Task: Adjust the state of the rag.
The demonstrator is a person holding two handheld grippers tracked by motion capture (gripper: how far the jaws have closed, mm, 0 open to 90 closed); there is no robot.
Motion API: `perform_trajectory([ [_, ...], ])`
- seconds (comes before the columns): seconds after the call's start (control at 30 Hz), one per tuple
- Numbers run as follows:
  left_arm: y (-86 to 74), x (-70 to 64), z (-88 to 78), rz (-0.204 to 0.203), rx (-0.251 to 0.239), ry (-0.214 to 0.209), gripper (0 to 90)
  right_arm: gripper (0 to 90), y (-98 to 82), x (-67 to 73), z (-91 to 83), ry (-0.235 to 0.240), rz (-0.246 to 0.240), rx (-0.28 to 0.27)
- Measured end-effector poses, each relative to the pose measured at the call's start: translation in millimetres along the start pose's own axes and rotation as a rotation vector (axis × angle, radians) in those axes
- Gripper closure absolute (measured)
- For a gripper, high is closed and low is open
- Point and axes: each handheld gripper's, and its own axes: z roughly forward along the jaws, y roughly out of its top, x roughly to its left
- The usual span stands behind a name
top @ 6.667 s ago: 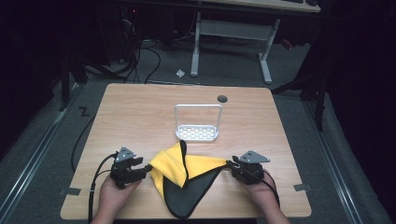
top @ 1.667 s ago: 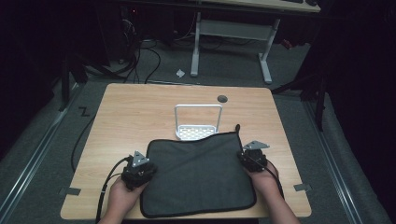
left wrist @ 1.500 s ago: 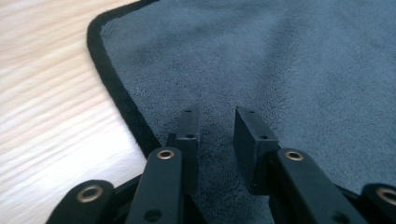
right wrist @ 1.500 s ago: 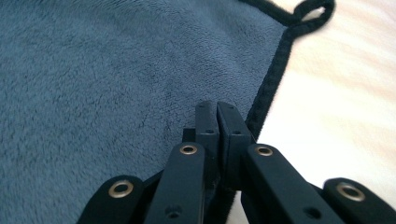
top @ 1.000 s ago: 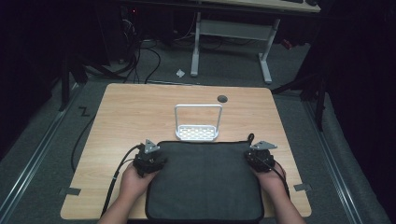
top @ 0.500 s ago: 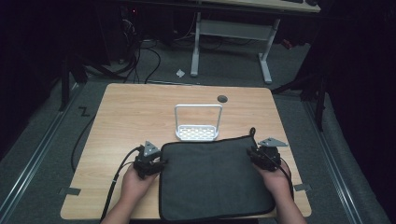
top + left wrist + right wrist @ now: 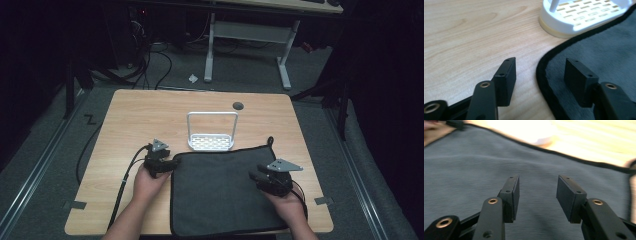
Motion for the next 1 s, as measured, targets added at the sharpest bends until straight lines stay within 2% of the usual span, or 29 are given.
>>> perform_trajectory([
  [0.03,1.2,-0.7,1.2,-0.002,0.003,-0.011,43.4,50.2,0.3,3.4,1.0,0.015,-0.011,0.003],
  [0.07,1.4,-2.9,2.4,0.013,0.002,-0.005,43.5,49.7,0.5,7.3,2.1,0.025,-0.032,-0.001],
  [0.13,1.2,-7.7,3.6,0.059,0.004,0.024,46.3,45.0,2.1,16.4,5.0,0.033,-0.084,0.009],
  [0.27,1.3,-11.0,4.5,0.078,0.005,0.024,53.2,38.6,6.6,34.0,11.2,0.051,-0.142,0.013],
  [0.43,0.6,-16.4,4.7,0.115,0.006,0.012,67.6,37.1,10.3,56.2,18.0,0.113,-0.171,0.012],
  [0.5,0.6,-16.7,5.0,0.106,0.007,-0.014,77.0,37.2,12.1,68.3,20.5,0.125,-0.190,0.004],
  [0.6,0.8,-12.3,4.8,0.074,0.009,-0.052,82.1,37.2,14.7,90.6,26.4,0.153,-0.221,0.001],
  [0.7,0.8,-3.7,4.1,0.004,0.004,-0.092,82.3,37.3,16.2,114.2,34.3,0.186,-0.262,0.000],
  [0.87,-0.3,0.1,1.7,-0.025,-0.017,-0.112,82.1,38.1,17.2,147.9,50.1,0.230,-0.305,0.027],
  [1.0,-1.3,2.3,0.0,-0.047,-0.042,-0.127,82.0,38.1,17.2,166.7,63.4,0.255,-0.323,0.052],
])
